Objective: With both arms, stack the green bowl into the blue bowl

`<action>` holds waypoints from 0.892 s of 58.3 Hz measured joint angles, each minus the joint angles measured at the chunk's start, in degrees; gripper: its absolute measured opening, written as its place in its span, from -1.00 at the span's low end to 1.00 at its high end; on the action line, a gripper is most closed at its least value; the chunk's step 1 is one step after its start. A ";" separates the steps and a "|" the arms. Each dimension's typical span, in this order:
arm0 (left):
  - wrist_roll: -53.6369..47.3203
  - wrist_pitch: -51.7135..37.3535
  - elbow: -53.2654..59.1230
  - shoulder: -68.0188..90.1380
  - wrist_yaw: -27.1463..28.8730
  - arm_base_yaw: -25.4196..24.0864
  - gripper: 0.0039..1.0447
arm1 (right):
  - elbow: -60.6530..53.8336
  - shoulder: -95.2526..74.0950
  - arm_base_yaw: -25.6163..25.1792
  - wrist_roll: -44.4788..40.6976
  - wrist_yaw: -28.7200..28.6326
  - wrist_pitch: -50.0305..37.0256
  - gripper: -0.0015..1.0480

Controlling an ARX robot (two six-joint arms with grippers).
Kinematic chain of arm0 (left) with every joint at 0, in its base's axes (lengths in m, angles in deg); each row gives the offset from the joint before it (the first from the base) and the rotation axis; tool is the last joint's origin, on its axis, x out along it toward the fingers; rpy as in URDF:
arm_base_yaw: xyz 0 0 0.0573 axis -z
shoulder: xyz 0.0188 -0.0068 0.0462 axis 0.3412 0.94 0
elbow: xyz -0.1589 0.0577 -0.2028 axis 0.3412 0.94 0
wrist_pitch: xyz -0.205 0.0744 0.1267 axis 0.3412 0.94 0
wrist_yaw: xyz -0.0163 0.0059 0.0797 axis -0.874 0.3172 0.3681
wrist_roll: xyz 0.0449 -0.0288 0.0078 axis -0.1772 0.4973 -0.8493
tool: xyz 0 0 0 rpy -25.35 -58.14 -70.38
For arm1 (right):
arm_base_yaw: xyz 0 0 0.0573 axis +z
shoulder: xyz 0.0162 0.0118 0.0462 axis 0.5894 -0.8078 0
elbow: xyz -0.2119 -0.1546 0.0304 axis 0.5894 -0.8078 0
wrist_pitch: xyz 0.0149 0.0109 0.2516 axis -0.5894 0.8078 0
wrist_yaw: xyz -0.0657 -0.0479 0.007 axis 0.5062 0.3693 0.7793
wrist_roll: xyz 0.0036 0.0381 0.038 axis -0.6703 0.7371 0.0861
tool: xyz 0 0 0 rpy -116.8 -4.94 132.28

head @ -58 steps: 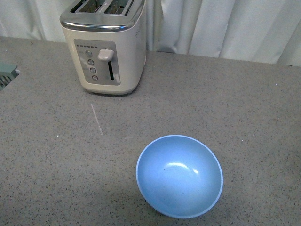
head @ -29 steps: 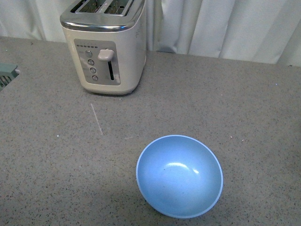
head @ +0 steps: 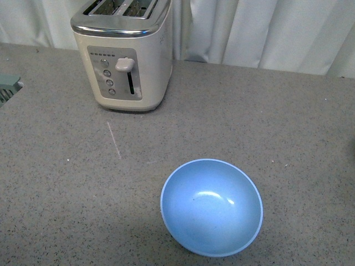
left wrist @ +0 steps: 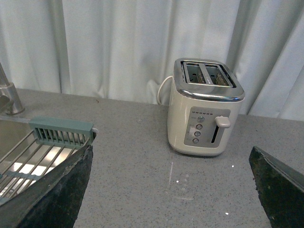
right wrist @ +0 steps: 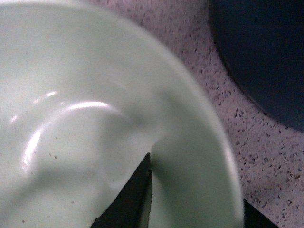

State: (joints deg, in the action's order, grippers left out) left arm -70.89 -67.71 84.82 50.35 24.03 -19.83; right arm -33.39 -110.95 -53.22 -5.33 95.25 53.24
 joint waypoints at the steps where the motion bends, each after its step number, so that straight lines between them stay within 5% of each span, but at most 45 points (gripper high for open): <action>1: 0.00 0.00 0.00 0.00 0.00 0.00 0.88 | 0.00 0.17 -0.02 0.46 -0.09 -0.39 -0.64; 11: 0.00 0.00 0.00 0.00 0.00 0.00 0.88 | -0.37 2.99 0.66 2.29 -2.27 -1.64 -0.89; 34: 0.00 0.00 0.00 0.00 0.00 0.00 0.88 | -6.80 11.37 9.18 4.26 -10.43 -4.20 -0.90; 52: 0.00 0.00 0.00 0.00 0.04 0.00 0.88 | -10.08 19.80 20.85 8.02 -13.46 -4.66 -0.90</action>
State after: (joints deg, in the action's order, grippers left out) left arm -70.89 -67.71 84.82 50.35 24.07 -19.83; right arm -43.46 -91.15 -32.37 2.69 81.79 48.58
